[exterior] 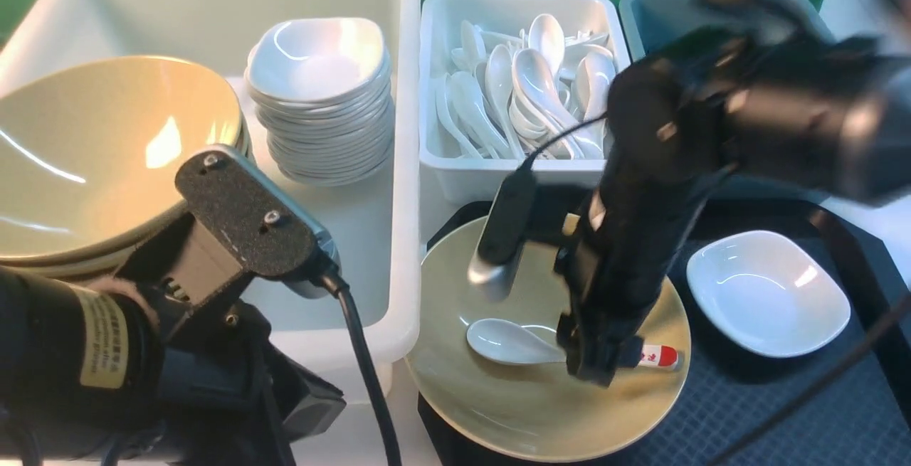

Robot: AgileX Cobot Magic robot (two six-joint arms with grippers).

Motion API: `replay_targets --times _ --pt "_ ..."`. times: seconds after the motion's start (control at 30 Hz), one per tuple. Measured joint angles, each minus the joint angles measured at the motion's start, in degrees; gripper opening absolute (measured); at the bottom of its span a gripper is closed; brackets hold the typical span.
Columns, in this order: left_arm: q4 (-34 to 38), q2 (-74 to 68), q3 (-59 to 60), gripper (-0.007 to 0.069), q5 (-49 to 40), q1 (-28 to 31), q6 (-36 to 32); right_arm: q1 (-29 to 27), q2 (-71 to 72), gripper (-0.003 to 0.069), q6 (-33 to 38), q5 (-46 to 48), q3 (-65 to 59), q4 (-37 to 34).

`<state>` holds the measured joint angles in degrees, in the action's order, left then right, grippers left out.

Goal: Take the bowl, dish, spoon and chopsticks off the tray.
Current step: Use the right arm to grab the soup spoon in the middle, then use the right arm to put the soup spoon into the small storage box in the middle

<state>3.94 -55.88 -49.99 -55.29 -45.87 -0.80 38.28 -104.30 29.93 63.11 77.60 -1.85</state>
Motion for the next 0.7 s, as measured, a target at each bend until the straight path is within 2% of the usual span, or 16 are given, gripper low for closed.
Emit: replay_targets --times 0.2,0.3,0.33,0.43,0.6,0.7 --pt "0.0 0.0 0.0 -0.0011 1.14 0.0 0.04 0.0 -4.9 0.0459 0.39 -0.92 -0.16 1.12" --pt "-0.14 0.0 0.0 -0.0011 1.7 0.0 0.04 0.0 -5.56 0.034 0.66 -1.01 -0.16 1.47" --pt "-0.14 0.0 0.0 -0.0011 1.91 0.0 0.06 0.0 -5.44 0.0274 0.78 -0.73 0.06 1.85" --pt "-0.14 0.0 0.0 -0.0011 3.01 0.0 0.01 0.0 -4.68 0.0135 0.93 0.23 1.46 1.85" --pt "-0.14 0.06 0.0 -0.0011 4.44 0.0 0.01 -0.33 -1.59 0.0131 -1.33 1.35 7.9 5.74" --pt "-0.24 0.06 0.0 -0.0011 4.73 0.0 0.01 -2.34 -0.75 0.0131 -3.85 1.12 14.59 6.84"
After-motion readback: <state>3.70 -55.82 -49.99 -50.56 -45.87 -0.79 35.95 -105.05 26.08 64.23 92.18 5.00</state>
